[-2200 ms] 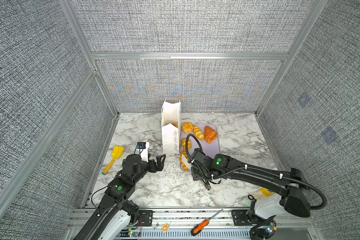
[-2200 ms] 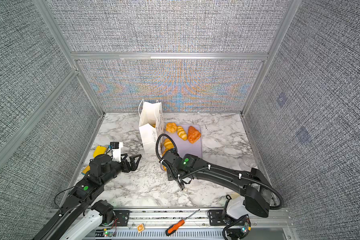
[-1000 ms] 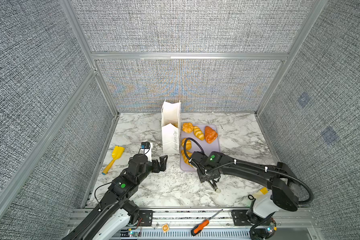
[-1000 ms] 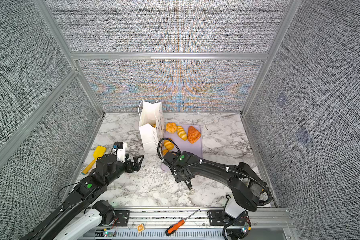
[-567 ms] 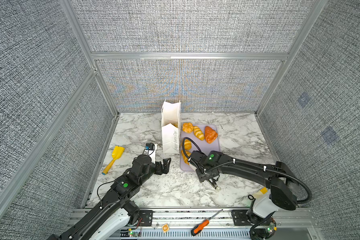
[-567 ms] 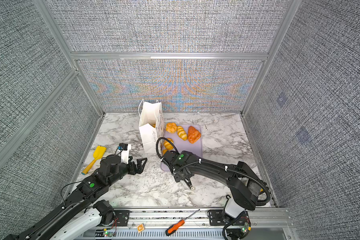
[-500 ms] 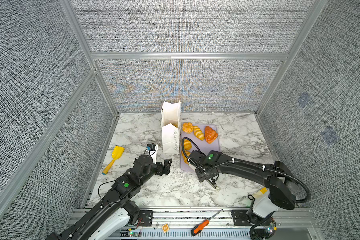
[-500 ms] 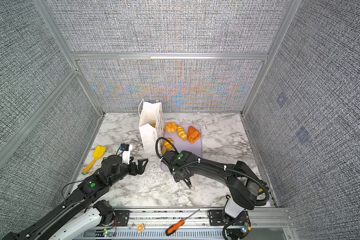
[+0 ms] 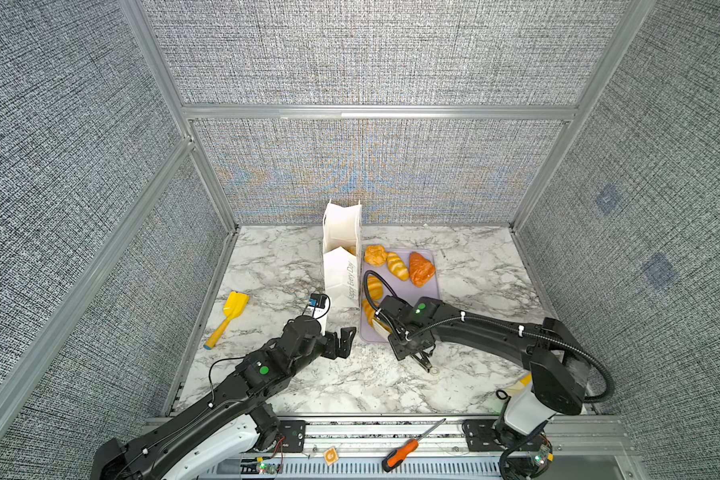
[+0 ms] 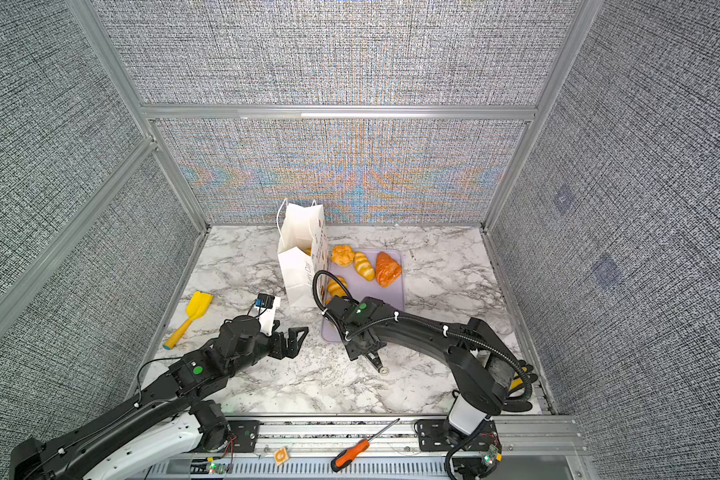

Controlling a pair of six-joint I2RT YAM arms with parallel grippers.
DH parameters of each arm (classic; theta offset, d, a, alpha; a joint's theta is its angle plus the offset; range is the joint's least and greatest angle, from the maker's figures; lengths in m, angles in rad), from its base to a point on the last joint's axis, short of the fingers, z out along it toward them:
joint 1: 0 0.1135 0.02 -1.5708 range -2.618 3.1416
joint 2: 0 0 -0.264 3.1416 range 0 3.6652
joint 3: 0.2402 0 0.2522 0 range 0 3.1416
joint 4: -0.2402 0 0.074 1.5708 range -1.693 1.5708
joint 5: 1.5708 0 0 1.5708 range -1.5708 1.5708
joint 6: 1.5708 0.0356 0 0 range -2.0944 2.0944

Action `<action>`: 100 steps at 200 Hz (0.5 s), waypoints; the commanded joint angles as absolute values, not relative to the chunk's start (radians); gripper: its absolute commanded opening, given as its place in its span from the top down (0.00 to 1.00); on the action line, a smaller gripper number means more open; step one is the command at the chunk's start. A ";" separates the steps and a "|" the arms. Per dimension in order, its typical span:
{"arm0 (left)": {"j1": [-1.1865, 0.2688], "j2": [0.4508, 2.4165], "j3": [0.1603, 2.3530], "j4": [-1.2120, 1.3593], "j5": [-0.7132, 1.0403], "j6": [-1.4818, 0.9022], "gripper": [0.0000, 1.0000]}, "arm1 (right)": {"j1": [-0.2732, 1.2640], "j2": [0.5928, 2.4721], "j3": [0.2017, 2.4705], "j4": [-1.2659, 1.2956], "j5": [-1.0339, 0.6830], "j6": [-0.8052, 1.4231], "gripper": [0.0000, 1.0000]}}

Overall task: Place the fake bread into the paper bag
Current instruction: 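Pinch the striped croissant with the tongs and lift it with the right gripper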

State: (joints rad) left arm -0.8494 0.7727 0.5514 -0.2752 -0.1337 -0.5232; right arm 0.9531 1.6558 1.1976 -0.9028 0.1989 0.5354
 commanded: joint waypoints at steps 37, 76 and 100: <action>-0.884 0.802 0.551 -0.236 -0.150 -0.524 0.01 | 0.939 1.683 1.222 -0.890 0.186 0.483 0.36; -0.893 0.828 0.554 -0.233 -0.141 -0.522 0.01 | 0.924 1.713 1.235 -0.890 0.181 0.462 0.35; -0.894 0.838 0.552 -0.229 -0.140 -0.522 0.01 | 0.914 1.726 1.244 -0.888 0.178 0.453 0.35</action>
